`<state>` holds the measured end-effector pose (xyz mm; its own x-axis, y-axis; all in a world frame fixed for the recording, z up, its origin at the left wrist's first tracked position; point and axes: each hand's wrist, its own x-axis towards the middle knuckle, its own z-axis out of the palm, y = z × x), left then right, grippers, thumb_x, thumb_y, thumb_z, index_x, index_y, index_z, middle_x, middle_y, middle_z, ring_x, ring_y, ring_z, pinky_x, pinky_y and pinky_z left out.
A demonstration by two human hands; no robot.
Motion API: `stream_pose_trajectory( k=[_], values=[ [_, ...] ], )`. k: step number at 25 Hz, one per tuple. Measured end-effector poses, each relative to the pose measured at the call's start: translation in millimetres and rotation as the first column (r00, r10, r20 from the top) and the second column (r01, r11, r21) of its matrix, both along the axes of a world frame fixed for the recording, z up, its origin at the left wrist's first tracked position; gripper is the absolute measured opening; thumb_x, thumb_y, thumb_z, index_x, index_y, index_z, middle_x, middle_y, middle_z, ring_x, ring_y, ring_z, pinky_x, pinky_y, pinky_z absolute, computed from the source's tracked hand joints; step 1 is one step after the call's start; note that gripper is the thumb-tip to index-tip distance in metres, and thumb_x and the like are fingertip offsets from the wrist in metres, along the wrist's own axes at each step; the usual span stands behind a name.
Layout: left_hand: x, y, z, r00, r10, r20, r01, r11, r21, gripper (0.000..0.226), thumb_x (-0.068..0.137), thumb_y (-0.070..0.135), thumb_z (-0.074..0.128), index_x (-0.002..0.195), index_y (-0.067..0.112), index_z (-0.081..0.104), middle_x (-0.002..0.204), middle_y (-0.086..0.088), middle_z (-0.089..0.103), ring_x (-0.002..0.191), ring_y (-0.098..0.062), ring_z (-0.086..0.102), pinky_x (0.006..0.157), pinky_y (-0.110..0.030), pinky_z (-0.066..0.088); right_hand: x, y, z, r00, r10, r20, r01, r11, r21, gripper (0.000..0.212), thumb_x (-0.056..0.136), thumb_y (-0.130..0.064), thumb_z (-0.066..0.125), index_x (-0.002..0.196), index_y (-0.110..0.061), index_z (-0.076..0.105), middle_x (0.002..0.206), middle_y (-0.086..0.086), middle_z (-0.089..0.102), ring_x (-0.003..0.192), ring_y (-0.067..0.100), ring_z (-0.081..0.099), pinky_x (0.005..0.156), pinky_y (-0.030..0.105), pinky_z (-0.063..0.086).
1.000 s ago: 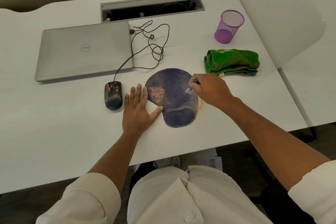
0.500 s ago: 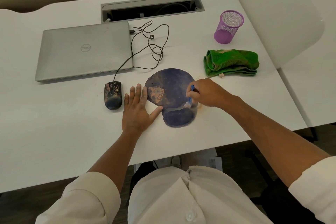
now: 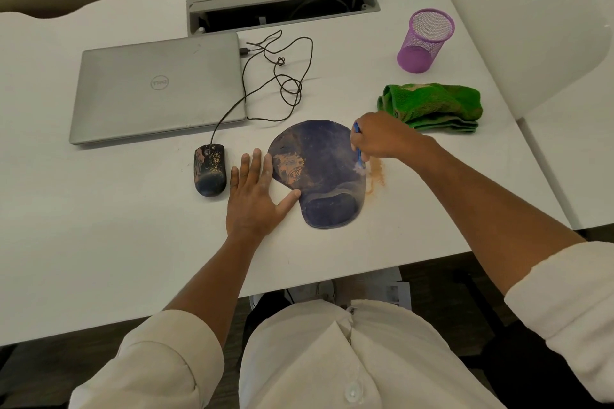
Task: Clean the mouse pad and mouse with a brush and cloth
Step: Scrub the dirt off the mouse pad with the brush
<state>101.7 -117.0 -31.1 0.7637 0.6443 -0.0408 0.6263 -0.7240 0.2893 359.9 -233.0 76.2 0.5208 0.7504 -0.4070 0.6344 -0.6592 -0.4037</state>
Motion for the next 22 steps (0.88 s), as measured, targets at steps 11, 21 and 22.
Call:
stream_pose_trajectory(
  k=[11,21,22],
  values=[
    [0,1,-1,1.0,0.006,0.008,-0.006,1.0,0.017,0.1,0.088,0.083,0.03,0.163,0.019,0.013,0.172,-0.003,0.004,0.158,-0.022,-0.005,0.128,-0.043,0.0,-8,17,10,0.997,0.067,0.024,-0.068,0.997,0.027,0.021,0.087,-0.022,0.051,0.088,-0.014,0.07,0.079,0.005,0.07,0.076,0.025,0.063,0.066,0.035,0.048],
    [0,1,-2,1.0,0.005,0.005,-0.005,1.0,0.01,0.1,0.088,0.083,0.03,0.164,0.02,0.011,0.172,-0.003,0.001,0.158,-0.021,-0.008,0.128,-0.043,-0.001,-6,22,14,0.987,0.128,0.1,-0.113,0.983,-0.147,0.016,0.087,-0.021,0.054,0.088,-0.013,0.068,0.085,0.005,0.068,0.078,0.026,0.063,0.059,0.03,0.042],
    [0,1,-2,1.0,0.004,0.004,-0.004,1.0,0.009,0.1,0.088,0.083,0.03,0.164,0.02,0.01,0.172,-0.002,0.001,0.158,-0.021,-0.009,0.128,-0.042,-0.001,-6,23,15,0.992,0.088,0.093,-0.086,0.996,-0.027,0.017,0.089,-0.023,0.055,0.093,-0.014,0.069,0.089,0.006,0.068,0.082,0.027,0.063,0.062,0.032,0.043]
  ],
)
